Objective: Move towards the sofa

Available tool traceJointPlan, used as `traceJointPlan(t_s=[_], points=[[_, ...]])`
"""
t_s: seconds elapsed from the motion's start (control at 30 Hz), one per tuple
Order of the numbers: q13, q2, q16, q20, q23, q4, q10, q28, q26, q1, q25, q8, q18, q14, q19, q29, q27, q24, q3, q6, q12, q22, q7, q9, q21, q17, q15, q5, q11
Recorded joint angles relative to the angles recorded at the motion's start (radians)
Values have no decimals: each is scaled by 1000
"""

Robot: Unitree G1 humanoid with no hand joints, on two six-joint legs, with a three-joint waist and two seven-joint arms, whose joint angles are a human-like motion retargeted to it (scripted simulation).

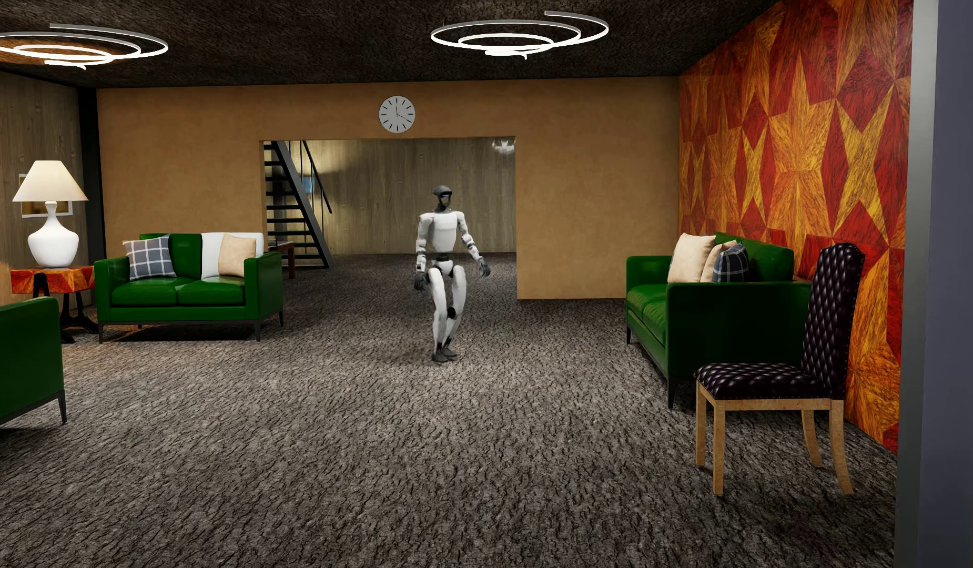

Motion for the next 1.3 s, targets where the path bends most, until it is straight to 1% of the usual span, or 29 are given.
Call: traceJointPlan(t_s=[0.07, 0.1, 0.13, 0.17, 0.2, 0.23, 0.27, 0.3, 0.33, 0.37, 0.4, 0.43, 0.47, 0.53, 0.57, 0.63, 0.7, 0.73, 0.77, 0.8, 0.83, 0.9, 0.93, 0.97, 1.0, 1.07, 1.13, 1.2, 1.3], points=[[-3, -60, -10, 38, -5, -54, -10, 90, 9, 40, -3, -75, 14, -22, -17, 25, -14, -37, -14, -3, -19, 28, -144, -1, 43, -19, 96, 46, -112], [-12, -72, -11, 58, -5, -70, -18, 129, 17, 70, -4, -91, 17, -32, 33, 50, -12, -60, -18, -3, -9, 44, -204, -3, 60, -37, 159, 77, -209], [-21, -69, -9, 74, -8, -80, -25, 160, 25, 103, -6, -77, 18, -43, 119, 61, -1, -79, -20, -1, 13, 62, -257, -5, 66, -55, 218, 109, -315], [-31, -61, -4, 89, -10, -79, -29, 173, 33, 138, -7, -18, 15, -52, 27, 59, 13, -101, -24, 2, 46, 83, -303, -8, 64, -67, 270, 145, -368], [-39, -51, 3, 102, -14, -74, -14, 182, 48, 171, -3, -28, 14, -49, -128, 48, 23, -124, -24, 3, 85, 109, -337, -10, 53, -70, 265, 146, -328], [-50, -44, 11, 115, -20, -67, 33, 182, 71, 189, 11, -50, 8, -28, -163, 12, 34, -149, -25, 5, 126, 148, -360, -7, 24, -64, 207, 132, -253], [-64, -22, 9, 144, -18, -64, 110, 195, 105, 192, 31, -68, -2, 29, -153, -31, 45, -188, -27, 10, 175, 200, -367, -1, -12, -52, 146, 115, -186], [-81, 13, 3, 149, -14, -66, 209, 195, 149, 169, 68, -95, -57, 146, -144, -76, 51, -206, -29, 12, 221, 267, -374, 3, -55, -32, 95, 95, -155], [-99, 57, 3, 135, -8, -67, 335, 173, 184, 118, 102, -136, -287, 262, -140, -103, 56, -207, -30, 12, 249, 341, -402, 5, -78, -13, 60, 79, -156], [-112, 110, 21, 63, 9, -73, 504, 88, 193, 35, 107, -192, -360, 358, -135, -97, 36, -166, -40, 12, 271, 408, -352, 6, -66, -12, 33, 63, -175], [-135, 163, 34, -34, 27, -48, 666, -16, 187, -62, 89, -242, -363, 395, -129, -77, 12, -106, -48, 14, 299, 441, -314, 9, -29, -23, 7, 55, -191], [-168, 214, 49, -97, 48, 10, 793, -100, 155, -160, 60, -279, -365, 367, -122, -57, -6, -70, -47, 20, 333, 435, -285, 13, 16, -48, -13, 55, -211], [-209, 265, 63, -92, 73, 99, 875, -121, 127, -252, 22, -303, -372, 341, -114, -35, -12, -79, -36, 28, 385, 399, -244, 17, 60, -73, -31, 65, -232], [-310, 349, 23, 49, 124, 233, 895, -28, 121, -399, -41, -316, -207, 319, -92, 6, 11, -177, 9, 46, 502, 303, -133, 22, 146, -104, -62, 102, -276], [-360, 379, -12, 121, 140, 258, 829, 34, 100, -445, -66, -309, -164, 302, -82, 19, 19, -225, 38, 52, 563, 255, -79, 21, 182, -113, -81, 117, -284], [-453, 417, -90, 218, 146, 260, 566, 104, 81, -491, -82, -275, -155, 297, -69, 27, 12, -261, 88, 59, 666, 179, 15, 16, 233, -106, -129, 148, -273], [-519, 457, -170, 262, 120, 224, 138, 101, 91, -471, -66, -239, -183, 331, -46, 11, -16, -229, 122, 64, 722, 139, 78, 0, 265, -79, -175, 180, -287], [-536, 486, -207, 270, 100, 203, -69, 81, 100, -437, -56, -221, -221, 380, -28, 1, -33, -210, 133, 65, 732, 140, 91, -10, 282, -67, -192, 192, -305], [-540, 515, -236, 260, 74, 199, -151, 37, 111, -396, -41, -201, -35, 460, -9, -6, -54, -190, 140, 64, 728, 156, 131, -19, 299, -58, -199, 196, -318], [-537, 529, -258, 231, 47, 197, -138, -16, 116, -377, -30, -168, 72, 455, 19, -11, -75, -164, 143, 61, 706, 186, 154, -23, 320, -55, -190, 182, -284], [-515, 508, -263, 190, 19, 193, -103, -71, 118, -362, -9, -145, 62, 408, 42, -29, -94, -126, 146, 51, 661, 230, 162, -21, 319, -48, -153, 152, -181], [-428, 397, -240, 110, 5, 195, 8, -141, 149, -333, 35, -80, 36, 305, 114, -46, -90, -36, 138, 31, 555, 294, 161, -10, 296, -18, 94, 93, 142], [-412, 309, -223, 84, 21, 200, 25, -150, 143, -300, 19, -15, 34, 266, 102, 9, -75, 3, 125, 26, 512, 281, 183, -7, 319, -26, 200, 82, 322], [-410, 221, -206, 81, 40, 194, 31, -128, 123, -261, -19, 43, 29, 231, 89, 82, -60, 23, 109, 19, 473, 249, 204, -2, 343, -53, 252, 66, 482], [-398, 149, -186, 98, 52, 182, 41, -61, 111, -223, -40, 64, 20, 197, 77, 105, -47, 26, 94, 8, 428, 222, 210, 2, 334, -73, 229, 31, 596], [-332, 33, -139, 137, 75, 152, 49, 89, 96, -145, -11, 68, 1, 141, 35, 13, -6, 1, 62, -12, 308, 218, 194, 7, 211, -67, 207, -26, 651], [-253, -40, -78, 125, 79, 123, 26, 104, 104, -69, 66, 50, -15, 102, 72, -61, 27, 9, 37, -23, 157, 242, 162, 7, 88, -56, 148, -42, 495], [-177, -44, -32, 110, 91, 97, 3, 91, 83, -8, 65, -28, -42, 61, 39, -35, 37, 17, 16, -32, 30, 207, 114, 1, 66, -96, 143, -68, 169], [-58, 34, -5, 102, 107, 74, -39, 145, 8, 62, 64, -101, -68, 12, 23, -15, 65, -15, 1, -39, -87, 107, 27, -17, 23, -110, 298, -44, -378]])
